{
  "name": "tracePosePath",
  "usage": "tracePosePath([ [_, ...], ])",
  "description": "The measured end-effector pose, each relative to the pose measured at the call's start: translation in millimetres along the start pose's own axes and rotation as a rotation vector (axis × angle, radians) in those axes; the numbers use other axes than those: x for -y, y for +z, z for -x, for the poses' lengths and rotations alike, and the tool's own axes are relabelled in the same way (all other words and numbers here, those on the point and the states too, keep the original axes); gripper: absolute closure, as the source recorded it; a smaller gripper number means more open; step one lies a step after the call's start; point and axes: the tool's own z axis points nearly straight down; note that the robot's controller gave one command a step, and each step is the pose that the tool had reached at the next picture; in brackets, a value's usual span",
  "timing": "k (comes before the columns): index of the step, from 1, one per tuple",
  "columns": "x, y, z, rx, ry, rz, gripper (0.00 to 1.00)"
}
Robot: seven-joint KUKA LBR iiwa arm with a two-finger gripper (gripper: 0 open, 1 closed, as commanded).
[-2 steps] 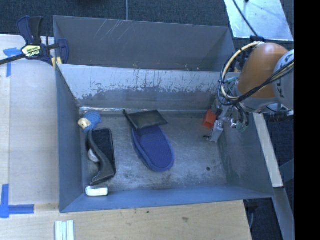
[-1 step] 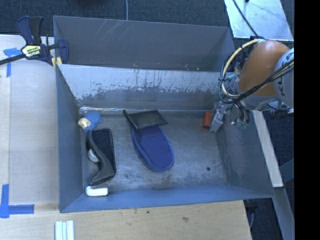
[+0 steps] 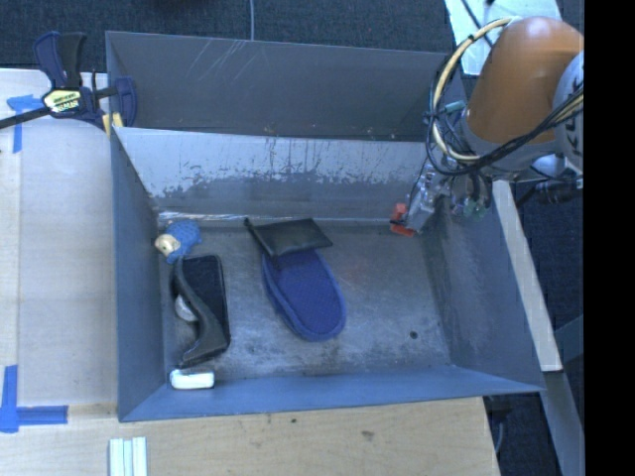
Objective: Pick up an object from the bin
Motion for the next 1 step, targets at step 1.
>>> tracePosePath([
  [1, -2.2, -65.4, 4.7, 0.0, 0.02, -0.001, 1.0],
])
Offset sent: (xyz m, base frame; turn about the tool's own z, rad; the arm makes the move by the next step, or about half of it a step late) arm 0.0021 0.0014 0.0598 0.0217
